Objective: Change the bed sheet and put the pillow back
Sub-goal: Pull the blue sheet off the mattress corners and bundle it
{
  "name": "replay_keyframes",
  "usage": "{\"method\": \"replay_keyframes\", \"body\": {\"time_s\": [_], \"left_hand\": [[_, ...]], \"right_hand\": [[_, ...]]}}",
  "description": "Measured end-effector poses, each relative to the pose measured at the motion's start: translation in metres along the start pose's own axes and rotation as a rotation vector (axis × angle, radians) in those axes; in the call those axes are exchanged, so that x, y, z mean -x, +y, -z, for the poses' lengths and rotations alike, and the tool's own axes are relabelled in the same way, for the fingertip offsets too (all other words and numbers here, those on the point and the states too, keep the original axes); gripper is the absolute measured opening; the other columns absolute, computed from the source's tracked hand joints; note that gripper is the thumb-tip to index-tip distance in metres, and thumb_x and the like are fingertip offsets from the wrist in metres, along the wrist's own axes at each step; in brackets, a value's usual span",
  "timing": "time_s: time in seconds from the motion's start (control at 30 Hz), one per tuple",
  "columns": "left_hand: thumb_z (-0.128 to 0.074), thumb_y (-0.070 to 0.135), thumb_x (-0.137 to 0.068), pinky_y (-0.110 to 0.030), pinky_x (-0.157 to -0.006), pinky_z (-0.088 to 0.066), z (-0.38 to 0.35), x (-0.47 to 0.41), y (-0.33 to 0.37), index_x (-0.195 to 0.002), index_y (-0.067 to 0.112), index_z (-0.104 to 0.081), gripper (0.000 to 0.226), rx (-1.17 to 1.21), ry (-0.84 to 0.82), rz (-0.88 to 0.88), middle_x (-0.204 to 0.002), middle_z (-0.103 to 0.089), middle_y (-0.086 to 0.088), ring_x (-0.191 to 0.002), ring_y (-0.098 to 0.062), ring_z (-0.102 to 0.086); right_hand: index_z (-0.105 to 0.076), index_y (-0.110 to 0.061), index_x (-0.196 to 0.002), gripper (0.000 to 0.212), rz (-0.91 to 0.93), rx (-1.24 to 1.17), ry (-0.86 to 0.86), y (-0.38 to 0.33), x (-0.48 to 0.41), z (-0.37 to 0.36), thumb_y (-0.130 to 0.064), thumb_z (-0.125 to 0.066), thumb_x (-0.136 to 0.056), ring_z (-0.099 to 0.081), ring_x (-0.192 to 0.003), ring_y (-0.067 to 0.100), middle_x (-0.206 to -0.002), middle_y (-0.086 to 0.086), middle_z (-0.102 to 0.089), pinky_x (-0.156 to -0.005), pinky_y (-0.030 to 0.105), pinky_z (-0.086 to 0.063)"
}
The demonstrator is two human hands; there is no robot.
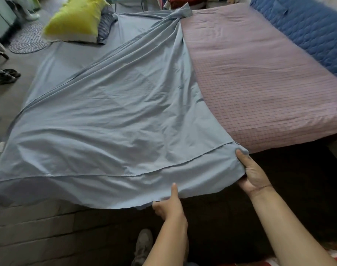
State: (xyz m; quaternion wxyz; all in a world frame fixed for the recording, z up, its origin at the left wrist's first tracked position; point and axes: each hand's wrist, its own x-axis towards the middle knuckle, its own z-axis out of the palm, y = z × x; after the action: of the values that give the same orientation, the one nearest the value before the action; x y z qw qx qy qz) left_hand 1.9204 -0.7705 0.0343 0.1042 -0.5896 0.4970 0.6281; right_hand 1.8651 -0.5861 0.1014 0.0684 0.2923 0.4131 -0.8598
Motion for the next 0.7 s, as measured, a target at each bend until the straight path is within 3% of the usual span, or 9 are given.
{"method": "replay_keyframes", "body": {"time_s": [0.07, 0.17, 0.27, 0.37, 0.5, 0.57, 0.63, 0.7], "left_hand": [[-0.076, 0.049, -0.075, -0.047, -0.112, -0.031, 0.003, 0.009, 0.007, -0.15, 0.013, -0.018, 0.102, -0.242, 0.03, -0.315, -0.153, -0.025, -0.014, -0.14, -0.032, -0.03], [-0.076, 0.059, -0.068, -0.04, -0.118, -0.022, -0.004, 0.021, 0.012, -0.153, 0.023, -0.017, 0.109, -0.536, -0.243, -0.841, -0.157, -0.023, 0.001, -0.145, -0.017, -0.02], [-0.078, 0.057, -0.065, -0.037, -0.122, -0.01, -0.018, 0.027, 0.012, -0.154, 0.026, -0.013, 0.114, -0.726, -0.384, -1.09, -0.158, -0.017, 0.01, -0.147, -0.009, -0.009], [-0.077, 0.051, -0.071, -0.036, -0.122, -0.008, -0.032, 0.02, 0.016, -0.153, 0.02, -0.022, 0.104, -0.696, -0.359, -1.202, -0.157, -0.026, 0.005, -0.146, -0.01, -0.016], [-0.072, 0.02, -0.082, -0.044, -0.108, -0.04, -0.043, 0.009, 0.028, -0.128, 0.018, -0.063, 0.047, -0.458, -0.226, -1.334, -0.13, -0.061, 0.003, -0.126, -0.016, -0.052], [-0.071, 0.015, -0.082, -0.041, -0.09, -0.053, -0.041, 0.015, 0.037, -0.108, 0.023, -0.074, 0.027, -0.348, -0.38, -1.255, -0.108, -0.071, 0.011, -0.104, -0.007, -0.064], [-0.075, 0.029, -0.079, -0.037, -0.089, -0.054, -0.032, 0.024, 0.046, -0.106, 0.028, -0.073, 0.027, -0.325, -0.574, -1.116, -0.104, -0.07, 0.016, -0.101, -0.002, -0.063], [-0.073, 0.055, -0.068, -0.029, -0.103, -0.044, -0.018, 0.026, 0.047, -0.119, 0.037, -0.062, 0.055, -0.388, -0.637, -1.006, -0.123, -0.057, 0.023, -0.12, 0.001, -0.05]], "right_hand": [[-0.059, -0.014, -0.126, 0.033, -0.022, 0.01, -0.054, 0.004, -0.002, -0.016, -0.019, -0.057, -0.094, -0.065, -0.11, 0.025, -0.12, 0.01, -0.068, -0.093, 0.044, -0.052], [-0.055, -0.006, -0.131, 0.04, -0.071, -0.043, -0.09, 0.01, -0.002, -0.033, -0.017, -0.055, -0.092, -0.061, -0.116, 0.028, -0.125, 0.017, -0.063, -0.096, 0.045, -0.049], [-0.048, 0.0, -0.136, 0.05, -0.11, -0.105, -0.109, 0.013, -0.002, -0.041, -0.02, -0.055, -0.091, -0.059, -0.12, 0.028, -0.131, 0.02, -0.058, -0.098, 0.042, -0.048], [-0.045, 0.005, -0.136, 0.054, -0.125, -0.114, -0.141, 0.011, -0.002, -0.043, -0.022, -0.055, -0.09, -0.057, -0.122, 0.03, -0.134, 0.024, -0.055, -0.098, 0.042, -0.048], [-0.045, 0.004, -0.136, 0.054, -0.132, -0.2, -0.192, 0.003, 0.0, -0.04, -0.023, -0.055, -0.09, -0.056, -0.123, 0.03, -0.134, 0.022, -0.055, -0.099, 0.041, -0.048], [-0.047, 0.002, -0.136, 0.057, -0.123, -0.221, -0.188, -0.003, -0.002, -0.038, -0.021, -0.062, -0.086, -0.058, -0.12, 0.028, -0.133, 0.019, -0.058, -0.096, 0.039, -0.05], [-0.046, 0.0, -0.138, 0.084, -0.11, -0.227, -0.187, -0.006, -0.004, -0.037, -0.018, -0.085, -0.066, -0.058, -0.121, 0.028, -0.134, 0.018, -0.057, -0.098, 0.041, -0.048], [-0.045, -0.001, -0.139, 0.104, -0.11, -0.231, -0.209, -0.008, -0.006, -0.036, -0.018, -0.096, -0.049, -0.055, -0.125, 0.03, -0.135, 0.018, -0.056, -0.104, 0.044, -0.041]]}}
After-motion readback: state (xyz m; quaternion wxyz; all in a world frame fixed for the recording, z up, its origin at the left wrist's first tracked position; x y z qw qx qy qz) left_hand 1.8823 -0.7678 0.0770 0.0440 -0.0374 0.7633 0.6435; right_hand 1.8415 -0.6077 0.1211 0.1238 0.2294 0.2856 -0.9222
